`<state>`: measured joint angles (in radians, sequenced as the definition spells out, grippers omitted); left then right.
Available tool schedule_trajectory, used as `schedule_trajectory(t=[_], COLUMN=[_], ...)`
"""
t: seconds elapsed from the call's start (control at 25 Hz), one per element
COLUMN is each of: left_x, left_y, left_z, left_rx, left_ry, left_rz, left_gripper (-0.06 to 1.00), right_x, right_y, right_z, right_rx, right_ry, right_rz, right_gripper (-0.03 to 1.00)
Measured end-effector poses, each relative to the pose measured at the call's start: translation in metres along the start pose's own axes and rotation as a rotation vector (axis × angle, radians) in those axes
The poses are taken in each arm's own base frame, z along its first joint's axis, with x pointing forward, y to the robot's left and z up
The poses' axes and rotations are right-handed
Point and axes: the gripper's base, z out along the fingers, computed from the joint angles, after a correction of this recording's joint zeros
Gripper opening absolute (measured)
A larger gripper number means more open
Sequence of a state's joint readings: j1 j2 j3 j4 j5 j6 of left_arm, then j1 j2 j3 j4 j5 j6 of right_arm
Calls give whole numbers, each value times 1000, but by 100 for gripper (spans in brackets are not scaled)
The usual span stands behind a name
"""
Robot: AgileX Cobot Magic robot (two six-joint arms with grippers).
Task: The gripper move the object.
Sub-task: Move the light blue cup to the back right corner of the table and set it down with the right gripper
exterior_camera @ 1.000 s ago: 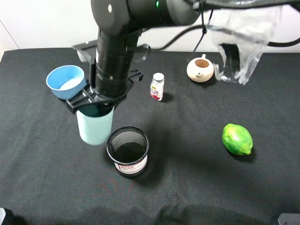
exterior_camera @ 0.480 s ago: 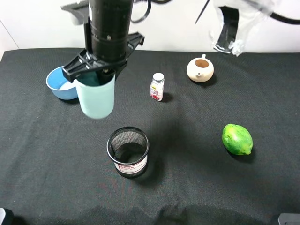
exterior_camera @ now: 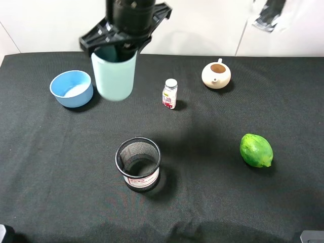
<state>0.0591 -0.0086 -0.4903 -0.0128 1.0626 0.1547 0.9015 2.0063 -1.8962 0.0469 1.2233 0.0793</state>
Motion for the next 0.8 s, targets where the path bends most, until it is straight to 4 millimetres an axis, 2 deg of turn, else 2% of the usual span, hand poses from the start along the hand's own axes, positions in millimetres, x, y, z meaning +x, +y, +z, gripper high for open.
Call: schedule_trajectory(t=[0.44,0.8], left_x=[0,0], left_y=[0,0], left_z=[0,0], left_rx=[0,0], left_ry=[0,0], left_rz=[0,0], left_gripper=[99,99], right_x=[-1,5], right_y=[-56,-114], right_z=[-23,-32], right_rx=[43,90], right_ry=[-48,-63], right_rz=[83,204], right_gripper=[3,2])
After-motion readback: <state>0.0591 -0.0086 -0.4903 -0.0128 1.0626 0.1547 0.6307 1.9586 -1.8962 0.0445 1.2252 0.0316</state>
